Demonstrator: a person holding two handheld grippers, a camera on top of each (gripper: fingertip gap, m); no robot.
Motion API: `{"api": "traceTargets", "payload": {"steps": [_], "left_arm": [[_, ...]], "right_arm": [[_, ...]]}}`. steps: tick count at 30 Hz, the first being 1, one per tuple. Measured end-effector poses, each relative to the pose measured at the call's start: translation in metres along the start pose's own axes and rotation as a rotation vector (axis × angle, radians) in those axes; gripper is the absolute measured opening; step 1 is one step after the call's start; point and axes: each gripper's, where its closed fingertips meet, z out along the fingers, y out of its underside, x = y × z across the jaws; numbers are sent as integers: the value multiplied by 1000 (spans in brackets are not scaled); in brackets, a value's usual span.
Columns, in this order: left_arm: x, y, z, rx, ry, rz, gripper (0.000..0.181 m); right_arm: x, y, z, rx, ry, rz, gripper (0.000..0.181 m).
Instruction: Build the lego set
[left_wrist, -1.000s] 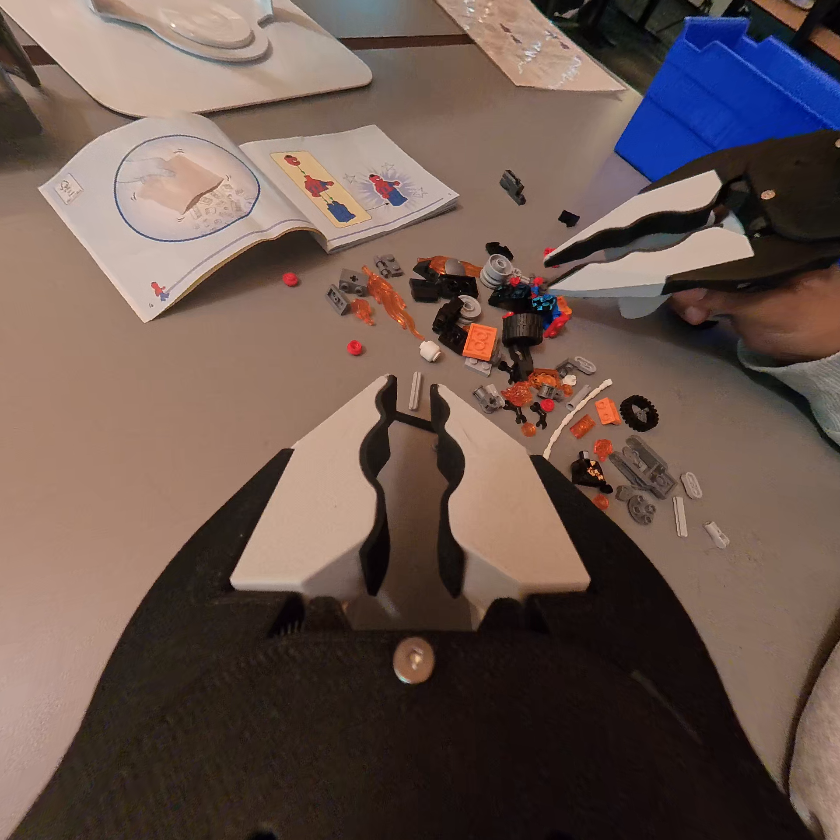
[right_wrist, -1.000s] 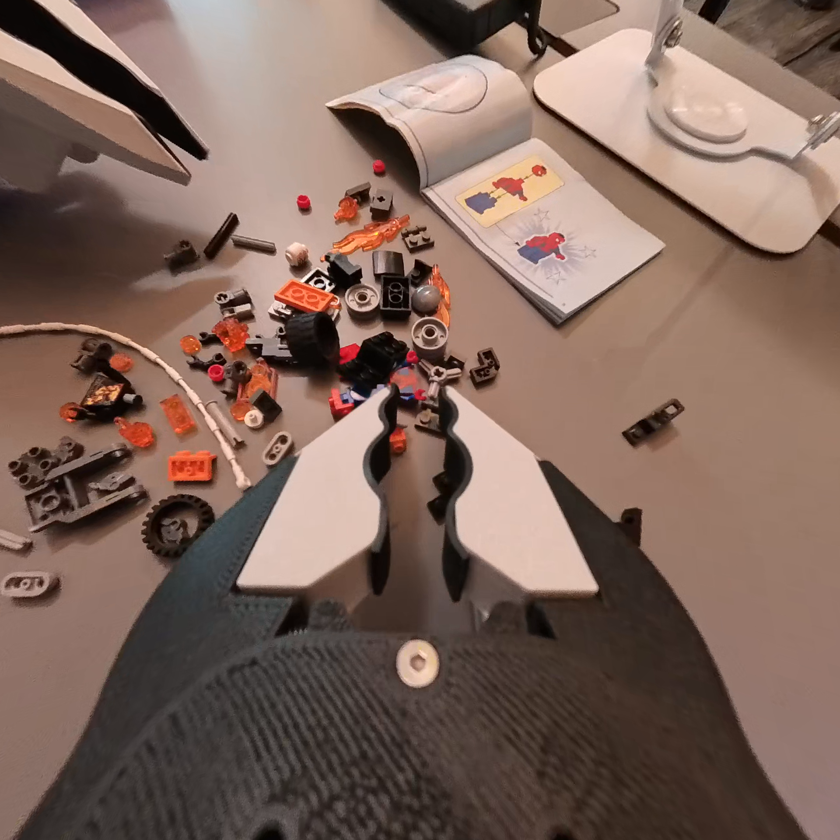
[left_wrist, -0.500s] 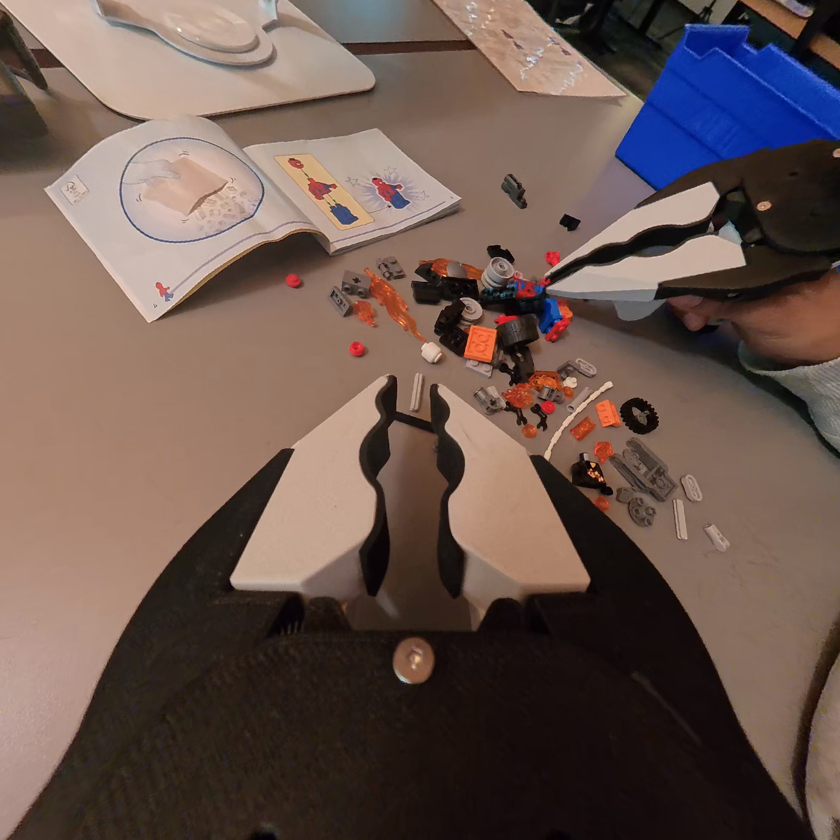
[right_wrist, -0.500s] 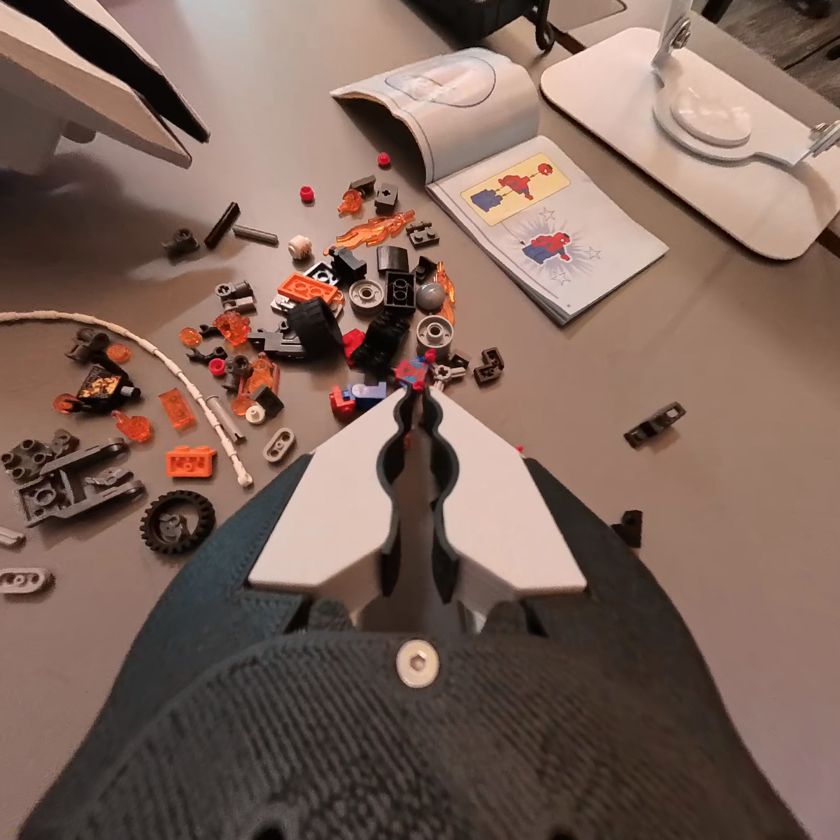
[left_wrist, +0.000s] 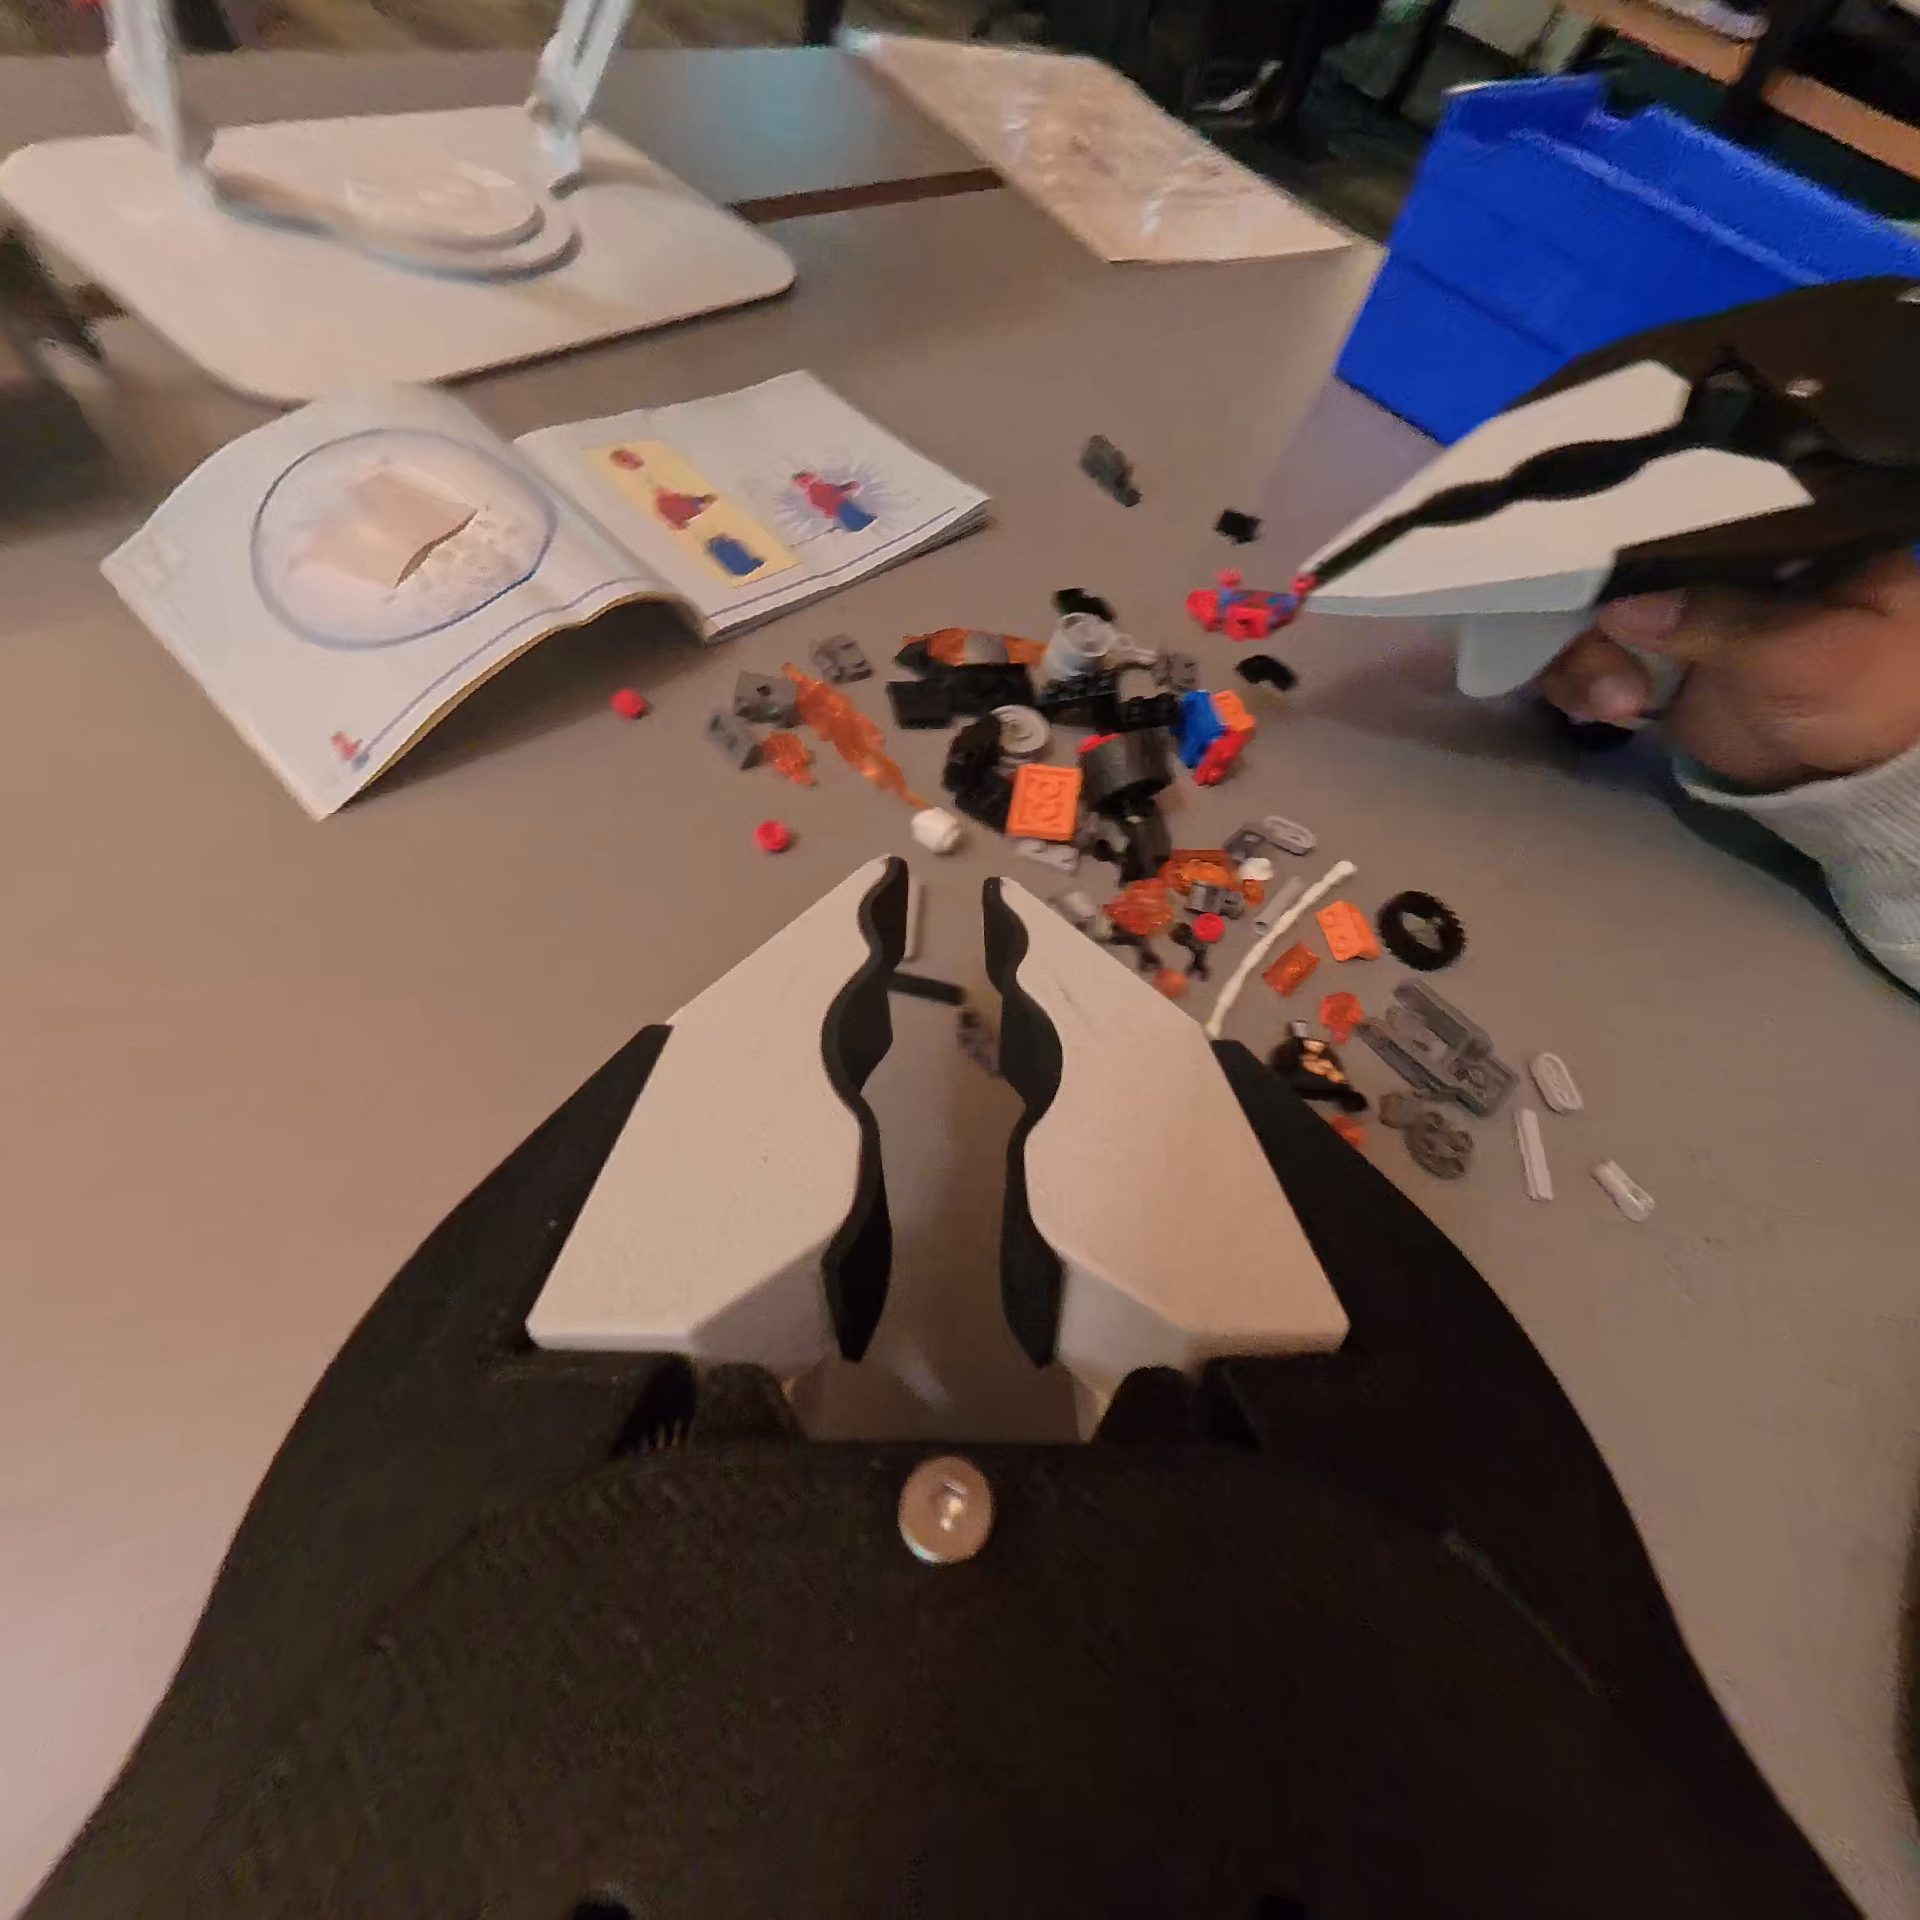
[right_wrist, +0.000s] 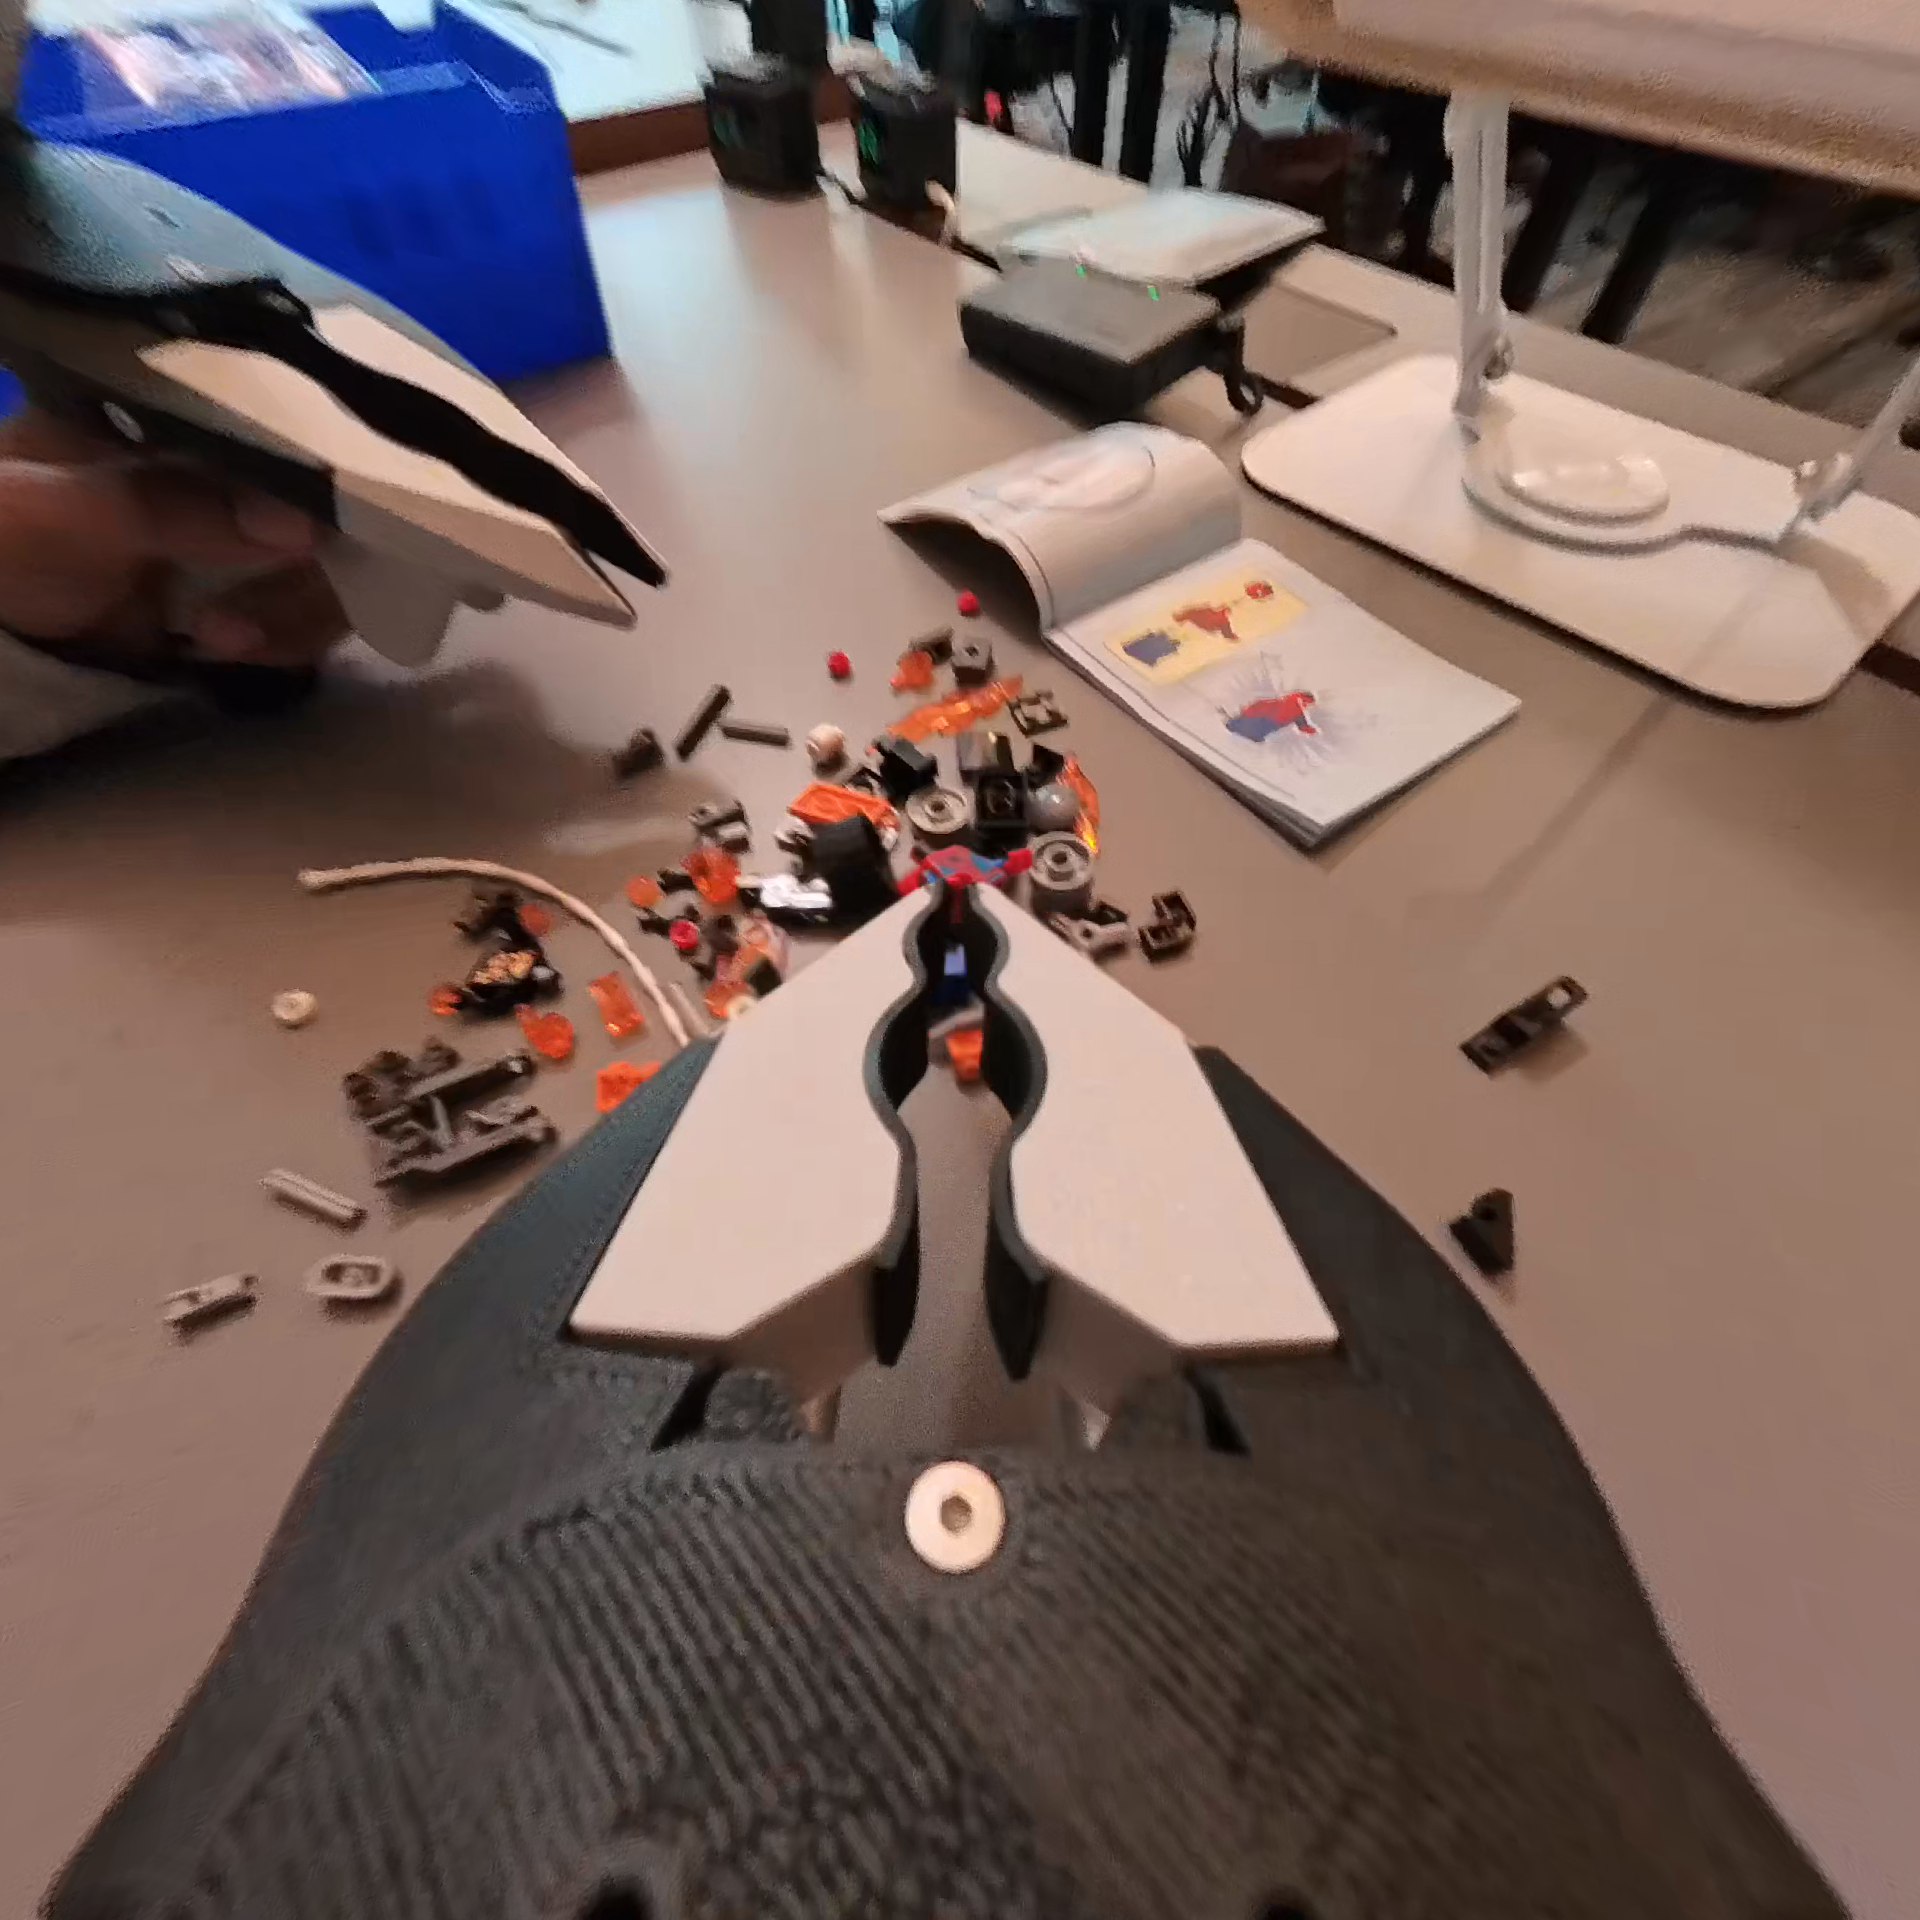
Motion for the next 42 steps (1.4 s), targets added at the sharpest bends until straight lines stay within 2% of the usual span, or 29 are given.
{"api": "traceTargets", "payload": {"steps": [1, 3, 7, 10, 13, 15, 22, 30, 34, 42], "left_arm": [[9, -4, -1, 29, 39, 31, 13], [31, -14, -4, 103, 126, 79, 16], [64, -18, -6, 130, 228, 169, 18], [76, -15, -4, 131, 232, 273, 15], [75, -17, -5, 164, 163, 367, 5], [77, -18, -6, 186, 153, 399, 4], [85, -13, -5, 157, 233, 328, 16], [89, -12, -4, 149, 262, 307, 14], [87, -11, -3, 140, 257, 302, 6], [87, -13, -5, 151, 258, 295, 2]], "right_arm": [[-5, -6, -1, 33, -22, 0, 0], [-17, -16, -4, 91, -64, -17, 0], [-46, -33, -8, 187, -132, -99, 0], [-68, -37, -7, 224, -185, -149, 0], [-81, -36, -4, 224, -217, -182, 1], [-86, -34, -1, 221, -230, -193, 0], [-87, -33, 1, 222, -227, -197, 0], [-91, -33, 2, 219, -232, -210, 1], [-93, -32, 2, 216, -236, -223, 0], [-94, -28, 3, 194, -236, -236, 0]]}}
